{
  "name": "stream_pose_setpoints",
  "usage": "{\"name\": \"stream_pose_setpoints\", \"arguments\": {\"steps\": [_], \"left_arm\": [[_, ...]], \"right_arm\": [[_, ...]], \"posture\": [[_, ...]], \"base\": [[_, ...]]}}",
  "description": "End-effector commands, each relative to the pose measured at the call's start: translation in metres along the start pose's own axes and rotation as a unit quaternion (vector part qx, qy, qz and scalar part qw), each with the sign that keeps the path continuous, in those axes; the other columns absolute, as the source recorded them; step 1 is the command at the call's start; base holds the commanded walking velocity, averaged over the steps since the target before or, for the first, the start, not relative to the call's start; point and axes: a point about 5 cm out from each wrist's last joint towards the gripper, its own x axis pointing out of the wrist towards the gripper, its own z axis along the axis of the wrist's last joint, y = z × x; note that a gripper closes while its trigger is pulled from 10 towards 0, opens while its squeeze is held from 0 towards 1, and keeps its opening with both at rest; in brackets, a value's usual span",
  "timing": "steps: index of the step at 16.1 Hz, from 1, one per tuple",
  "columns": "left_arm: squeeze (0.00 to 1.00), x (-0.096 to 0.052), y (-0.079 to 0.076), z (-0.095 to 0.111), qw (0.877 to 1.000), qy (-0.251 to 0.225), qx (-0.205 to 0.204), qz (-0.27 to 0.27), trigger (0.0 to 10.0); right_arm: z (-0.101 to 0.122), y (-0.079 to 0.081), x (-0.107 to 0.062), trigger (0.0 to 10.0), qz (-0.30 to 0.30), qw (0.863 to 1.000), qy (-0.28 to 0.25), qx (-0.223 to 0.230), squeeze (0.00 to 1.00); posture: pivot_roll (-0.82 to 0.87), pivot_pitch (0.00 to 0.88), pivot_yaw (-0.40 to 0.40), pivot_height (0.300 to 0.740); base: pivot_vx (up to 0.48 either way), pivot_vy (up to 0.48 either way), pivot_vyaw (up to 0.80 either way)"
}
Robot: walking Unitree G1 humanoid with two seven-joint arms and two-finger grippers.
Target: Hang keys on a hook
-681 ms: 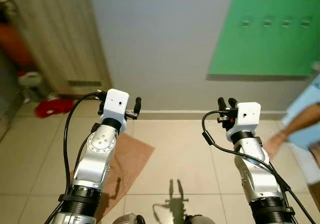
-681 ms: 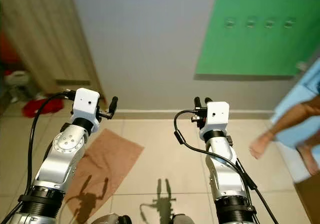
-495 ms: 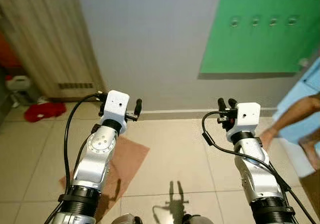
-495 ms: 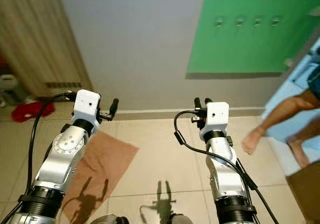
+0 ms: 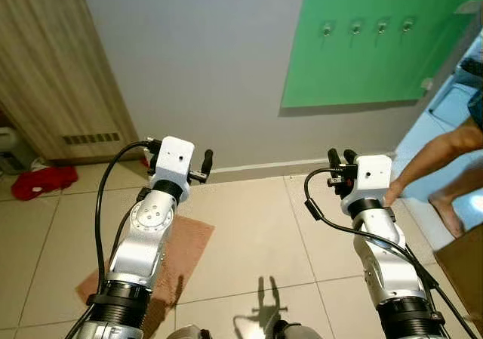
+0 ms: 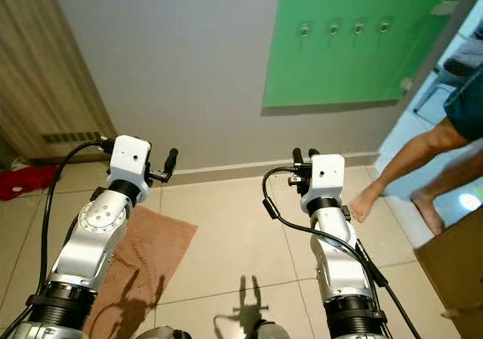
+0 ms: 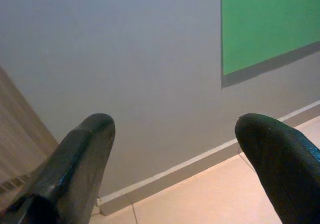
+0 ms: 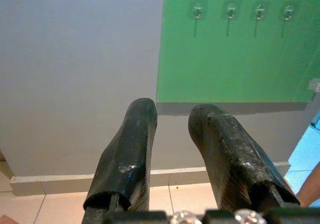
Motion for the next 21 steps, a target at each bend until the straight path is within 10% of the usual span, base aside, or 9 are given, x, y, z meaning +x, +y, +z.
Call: {"name": "stream_pose_setpoints", "arguments": {"steps": [1, 9, 10, 21], "left_arm": [[0.0, -0.0006, 0.0006, 0.0002, 1.0, -0.003, 0.012, -0.002, 10.0], [0.0, 0.003, -0.0008, 0.0034, 1.0, -0.014, 0.022, -0.017, 10.0], [0.0, 0.0032, -0.0005, 0.0033, 1.0, -0.014, 0.023, -0.016, 10.0], [0.0, 0.0045, 0.0017, 0.0001, 0.999, -0.007, 0.033, -0.017, 10.0]], "right_arm": [[0.0027, 0.0003, 0.0031, 10.0, 0.004, 1.0, -0.005, -0.004, 0.0], [0.0019, -0.0027, 0.0012, 10.0, -0.011, 1.0, -0.005, -0.018, 0.0], [0.0018, -0.0018, 0.0014, 10.0, -0.007, 1.0, -0.004, -0.018, 1.0], [0.0016, -0.0055, -0.0026, 10.0, -0.016, 1.0, -0.01, -0.024, 1.0]], "posture": [[-0.08, 0.022, 0.005, 0.74], [-0.09, 0.028, 0.014, 0.728], [-0.09, 0.028, 0.014, 0.728], [-0.11, 0.021, 0.022, 0.728]], "base": [[0.0, -0.472, -0.52], [0.0, -0.35, -0.43], [0.0, 0.0, 0.0], [0.0, 0.0, 0.0]]}}
